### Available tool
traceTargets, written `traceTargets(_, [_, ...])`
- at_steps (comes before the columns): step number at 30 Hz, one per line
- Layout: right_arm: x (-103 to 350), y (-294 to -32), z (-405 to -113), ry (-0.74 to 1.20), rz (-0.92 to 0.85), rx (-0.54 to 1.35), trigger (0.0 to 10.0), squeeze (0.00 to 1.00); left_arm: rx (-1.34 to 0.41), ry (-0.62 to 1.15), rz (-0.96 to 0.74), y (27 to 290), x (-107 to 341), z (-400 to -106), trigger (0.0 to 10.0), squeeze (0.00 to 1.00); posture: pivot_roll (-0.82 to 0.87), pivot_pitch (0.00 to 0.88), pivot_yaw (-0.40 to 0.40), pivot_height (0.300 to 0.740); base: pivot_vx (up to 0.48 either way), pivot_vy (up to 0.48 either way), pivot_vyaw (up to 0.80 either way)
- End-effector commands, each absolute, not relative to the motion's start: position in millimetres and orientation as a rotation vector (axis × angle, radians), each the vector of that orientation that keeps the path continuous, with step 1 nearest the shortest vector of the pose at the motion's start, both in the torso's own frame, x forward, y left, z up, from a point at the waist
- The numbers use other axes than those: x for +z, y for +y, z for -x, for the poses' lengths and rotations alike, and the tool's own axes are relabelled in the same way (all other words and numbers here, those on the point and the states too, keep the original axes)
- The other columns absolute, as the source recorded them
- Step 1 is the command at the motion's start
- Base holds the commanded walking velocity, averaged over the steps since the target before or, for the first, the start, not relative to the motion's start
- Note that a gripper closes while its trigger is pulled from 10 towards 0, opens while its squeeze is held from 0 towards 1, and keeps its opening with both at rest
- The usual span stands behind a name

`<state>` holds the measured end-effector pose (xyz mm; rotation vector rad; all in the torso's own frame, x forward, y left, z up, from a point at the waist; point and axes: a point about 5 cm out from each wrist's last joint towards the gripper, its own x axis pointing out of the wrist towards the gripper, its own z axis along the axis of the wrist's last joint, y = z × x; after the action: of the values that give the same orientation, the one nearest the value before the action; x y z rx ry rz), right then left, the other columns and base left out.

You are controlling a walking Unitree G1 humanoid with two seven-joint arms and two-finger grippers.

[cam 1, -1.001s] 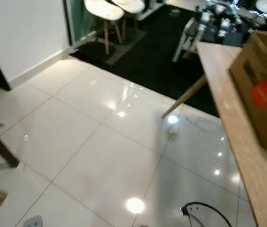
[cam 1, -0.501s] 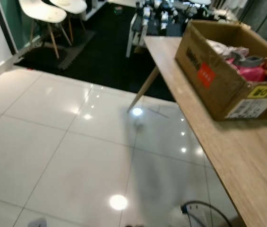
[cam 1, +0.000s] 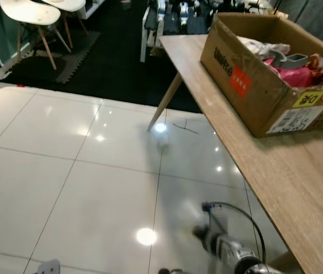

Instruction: Picking trash to rubbish bin

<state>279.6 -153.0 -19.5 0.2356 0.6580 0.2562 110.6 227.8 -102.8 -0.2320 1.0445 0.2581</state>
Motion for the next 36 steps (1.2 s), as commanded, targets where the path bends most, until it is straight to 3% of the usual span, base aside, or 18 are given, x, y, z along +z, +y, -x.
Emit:
traceTargets(1, [-15.3,-141.1,-281.3,0.621,-0.267,0.362,10.0,0.0,0.25,1.076,0.203,234.1,-103.5,-103.4,10.0,0.0,0.15,0.128,-0.02,0.74,0.0,0.0,0.0])
traceTargets(4, [-2.2,-130.8,-292.1,0.551,-0.272,0.448,10.0,0.0,0.242,1.071,0.185,237.6,-101.9,-106.4,10.0,0.0,0.14,0.133,-0.008,0.74,0.0,0.0,0.0])
traceTargets(8, [45.2,-120.0,-325.8,0.306,-0.289,0.559,10.0,0.0,0.208,1.031,0.143,245.1,-94.8,-122.9,10.0,0.0,0.13,0.134,0.008,0.74,0.0,0.0,0.0])
traceTargets(17, [103.3,-129.9,-358.0,0.061,-0.245,0.556,10.0,0.0,0.175,0.983,0.131,244.8,-88.0,-142.8,10.0,0.0,0.12,0.111,0.007,0.74,0.209,0.0,0.0])
traceTargets(20, [146.1,-139.5,-373.6,-0.102,-0.262,0.554,10.0,0.0,0.171,0.976,0.14,241.3,-87.9,-145.6,10.0,0.0,0.12,0.1,0.003,0.74,0.35,0.0,0.0])
traceTargets(31, [213.5,-150.2,-381.7,-0.351,-0.312,0.585,10.0,0.0,0.198,0.954,0.191,237.6,-88.7,-145.4,10.0,0.0,0.12,0.102,-0.016,0.74,0.375,0.0,0.0])
traceTargets(33, [225.4,-150.9,-380.9,-0.392,-0.315,0.599,10.0,0.0,0.214,0.923,0.206,239.8,-85.5,-151.5,10.0,0.0,0.12,0.103,-0.019,0.74,0.371,0.0,0.0])
traceTargets(36, [256.9,-154.1,-376.0,-0.496,-0.31,0.63,10.0,0.0,0.251,0.757,0.244,252.9,-64.7,-185.5,10.0,0.0,0.12,0.103,-0.023,0.74,0.38,0.0,-0.8])
